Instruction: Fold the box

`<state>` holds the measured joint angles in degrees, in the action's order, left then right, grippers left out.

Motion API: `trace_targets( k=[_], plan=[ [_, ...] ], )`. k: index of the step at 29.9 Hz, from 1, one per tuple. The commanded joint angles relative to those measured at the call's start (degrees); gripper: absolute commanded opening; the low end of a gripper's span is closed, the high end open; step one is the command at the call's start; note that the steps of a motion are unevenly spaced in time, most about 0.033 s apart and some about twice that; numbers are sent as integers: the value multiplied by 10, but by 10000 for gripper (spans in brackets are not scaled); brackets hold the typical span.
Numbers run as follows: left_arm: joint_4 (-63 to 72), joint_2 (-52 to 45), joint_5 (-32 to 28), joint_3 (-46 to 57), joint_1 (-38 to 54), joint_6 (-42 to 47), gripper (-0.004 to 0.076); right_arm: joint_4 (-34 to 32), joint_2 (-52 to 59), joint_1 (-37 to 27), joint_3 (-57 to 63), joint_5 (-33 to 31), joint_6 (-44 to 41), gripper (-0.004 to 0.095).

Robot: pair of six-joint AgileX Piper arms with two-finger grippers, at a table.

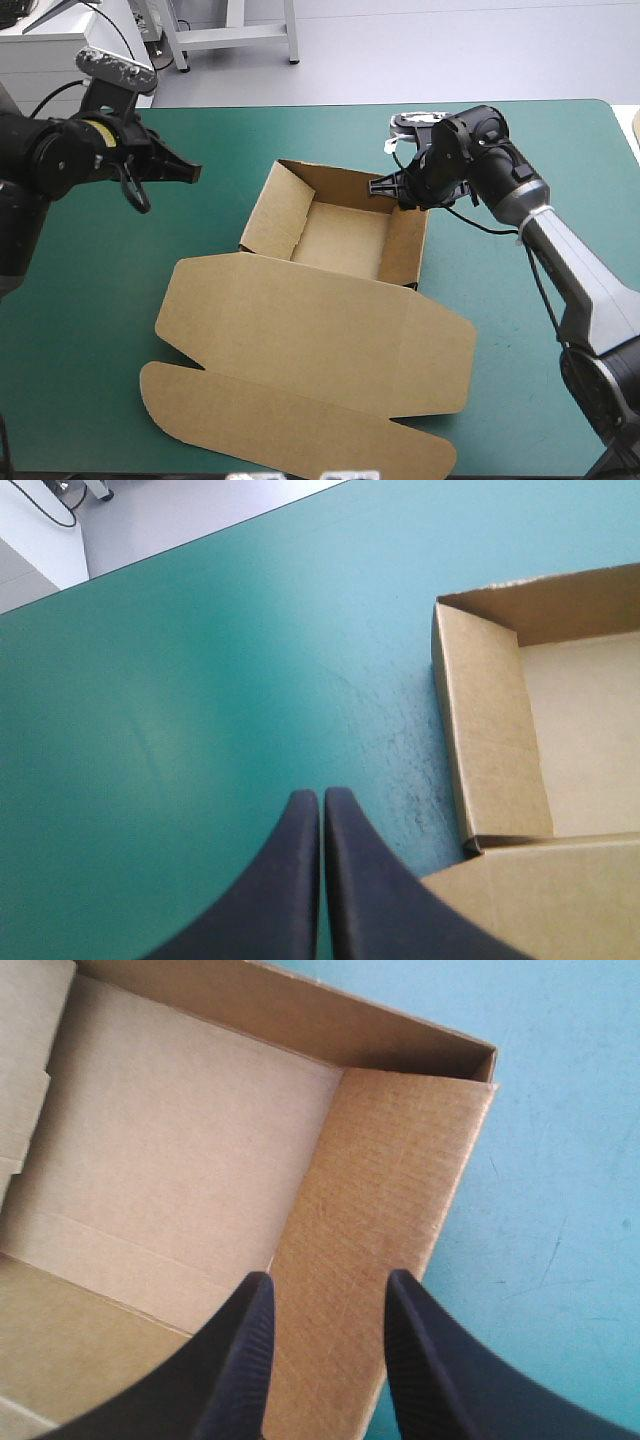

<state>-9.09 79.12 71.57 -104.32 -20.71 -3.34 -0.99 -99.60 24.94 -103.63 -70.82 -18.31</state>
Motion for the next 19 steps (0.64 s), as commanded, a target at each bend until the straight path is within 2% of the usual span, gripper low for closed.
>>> trace_targets(
  k=[1,11,19],
  plan=[
    [-5,-64,21,37,-1,-1,-8,-3,49,0,-23,-6,-8,341],
    [5,-265,-54,303,-1,1,-8,-8,61,-1,-18,-6,-8,341],
    [53,-430,-121,537,-1,11,-8,1,61,-5,38,-6,-4,341]
  ],
)
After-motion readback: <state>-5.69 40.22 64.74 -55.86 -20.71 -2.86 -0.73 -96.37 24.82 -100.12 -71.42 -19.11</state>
